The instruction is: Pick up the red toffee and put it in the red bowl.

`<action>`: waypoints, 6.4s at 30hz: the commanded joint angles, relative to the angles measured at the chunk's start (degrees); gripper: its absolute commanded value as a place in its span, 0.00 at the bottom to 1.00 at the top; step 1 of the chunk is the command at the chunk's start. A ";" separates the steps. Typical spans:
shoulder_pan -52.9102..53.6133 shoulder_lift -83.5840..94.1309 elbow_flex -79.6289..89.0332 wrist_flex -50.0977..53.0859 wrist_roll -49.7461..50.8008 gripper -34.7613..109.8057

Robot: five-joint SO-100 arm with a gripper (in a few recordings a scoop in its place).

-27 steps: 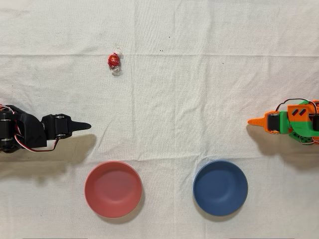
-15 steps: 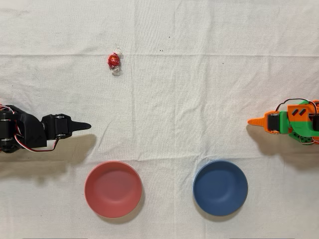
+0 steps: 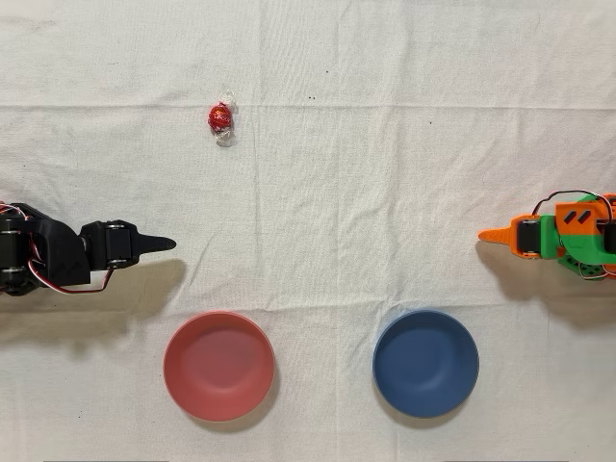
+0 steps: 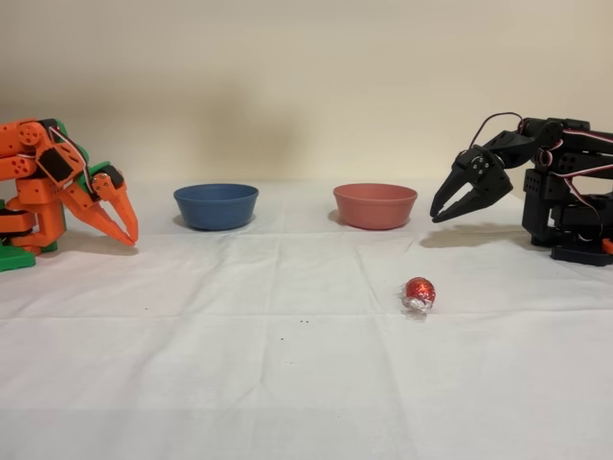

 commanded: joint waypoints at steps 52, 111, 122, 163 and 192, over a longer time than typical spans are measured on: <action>1.14 0.79 -0.70 1.32 -1.76 0.24; -31.46 -78.31 -88.59 23.82 0.18 0.24; -32.26 -83.85 -85.87 18.98 1.05 0.24; -36.74 -92.64 -75.23 2.37 -0.26 0.49; -34.80 -102.83 -70.31 -12.22 -3.34 0.48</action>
